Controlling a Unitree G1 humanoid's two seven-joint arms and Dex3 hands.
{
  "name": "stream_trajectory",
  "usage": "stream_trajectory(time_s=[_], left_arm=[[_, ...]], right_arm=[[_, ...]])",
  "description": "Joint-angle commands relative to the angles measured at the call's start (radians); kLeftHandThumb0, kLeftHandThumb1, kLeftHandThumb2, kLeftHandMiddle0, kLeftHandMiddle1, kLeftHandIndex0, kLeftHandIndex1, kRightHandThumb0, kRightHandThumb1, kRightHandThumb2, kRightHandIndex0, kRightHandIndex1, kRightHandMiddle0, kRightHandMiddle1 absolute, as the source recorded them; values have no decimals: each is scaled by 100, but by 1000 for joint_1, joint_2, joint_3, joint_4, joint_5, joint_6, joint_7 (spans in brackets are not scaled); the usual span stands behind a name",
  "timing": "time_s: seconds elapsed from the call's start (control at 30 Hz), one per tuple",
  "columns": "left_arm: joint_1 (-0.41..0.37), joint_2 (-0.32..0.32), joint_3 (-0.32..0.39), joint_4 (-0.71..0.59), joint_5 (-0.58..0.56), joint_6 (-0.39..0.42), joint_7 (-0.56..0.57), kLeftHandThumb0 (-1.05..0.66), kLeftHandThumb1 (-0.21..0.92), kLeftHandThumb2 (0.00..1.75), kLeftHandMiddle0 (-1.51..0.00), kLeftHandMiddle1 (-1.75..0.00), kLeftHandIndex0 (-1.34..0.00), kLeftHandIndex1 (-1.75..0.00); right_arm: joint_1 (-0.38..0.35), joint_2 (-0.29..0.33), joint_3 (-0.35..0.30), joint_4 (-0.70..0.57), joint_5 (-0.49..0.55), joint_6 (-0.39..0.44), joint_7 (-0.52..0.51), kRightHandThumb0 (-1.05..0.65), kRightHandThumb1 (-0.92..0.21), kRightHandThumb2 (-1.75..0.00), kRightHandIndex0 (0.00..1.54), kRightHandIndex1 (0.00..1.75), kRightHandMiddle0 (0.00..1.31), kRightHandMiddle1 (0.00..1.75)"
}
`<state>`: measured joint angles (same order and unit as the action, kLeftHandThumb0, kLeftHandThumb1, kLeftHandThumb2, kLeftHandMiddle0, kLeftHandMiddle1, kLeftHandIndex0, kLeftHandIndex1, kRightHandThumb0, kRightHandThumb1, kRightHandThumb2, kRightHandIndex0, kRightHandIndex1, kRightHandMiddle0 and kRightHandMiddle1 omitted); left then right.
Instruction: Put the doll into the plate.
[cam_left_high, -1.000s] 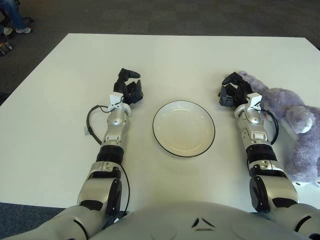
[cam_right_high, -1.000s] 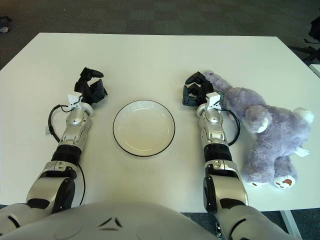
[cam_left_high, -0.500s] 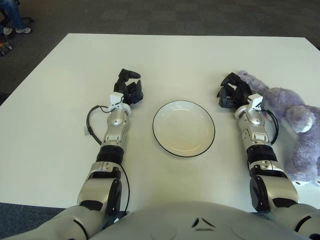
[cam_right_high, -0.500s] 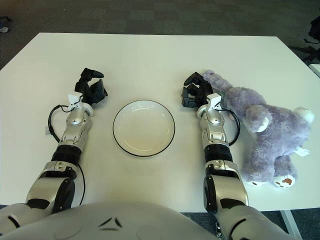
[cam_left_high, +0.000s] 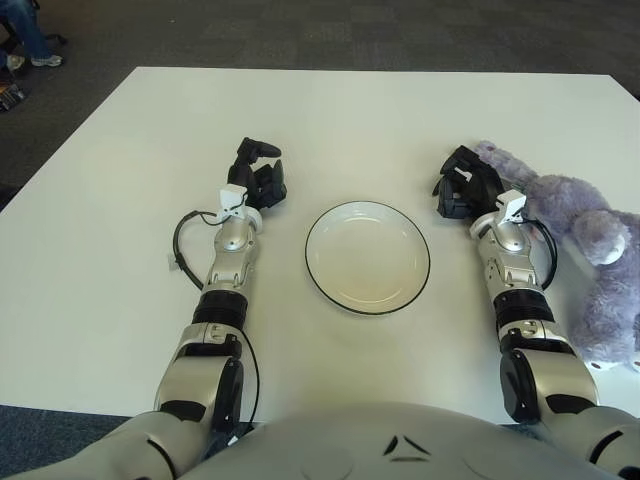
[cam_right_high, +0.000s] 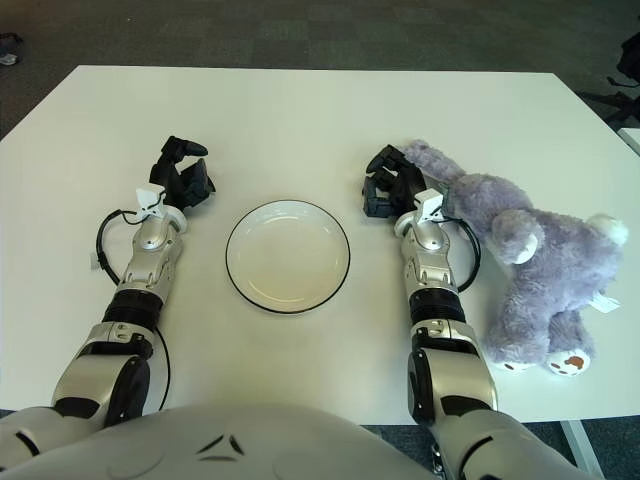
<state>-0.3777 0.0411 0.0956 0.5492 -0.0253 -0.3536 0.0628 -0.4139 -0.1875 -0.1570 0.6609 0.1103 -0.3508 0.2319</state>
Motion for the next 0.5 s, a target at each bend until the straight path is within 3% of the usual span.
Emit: stream_trajectory(time_s=[0.0, 0.27, 0.47], left_arm=[[51, -2, -2, 27, 8, -12, -4, -38, 66, 87, -89, -172, -35, -175], [56, 0, -5, 27, 11, -23, -7, -38, 66, 87, -89, -173, -35, -175], [56, 2, -6, 32, 10, -29, -11, -38, 67, 87, -89, -173, -35, -175]], right_arm=[[29, 0, 3, 43, -2, 14, 5, -1, -21, -144, 57, 175, 56, 174], [38, 0, 3, 12, -28, -21, -51, -1, -19, -141, 72, 175, 58, 155], [58, 6, 11, -75, -49, -13, -102, -1, -23, -142, 58, 175, 55, 172]])
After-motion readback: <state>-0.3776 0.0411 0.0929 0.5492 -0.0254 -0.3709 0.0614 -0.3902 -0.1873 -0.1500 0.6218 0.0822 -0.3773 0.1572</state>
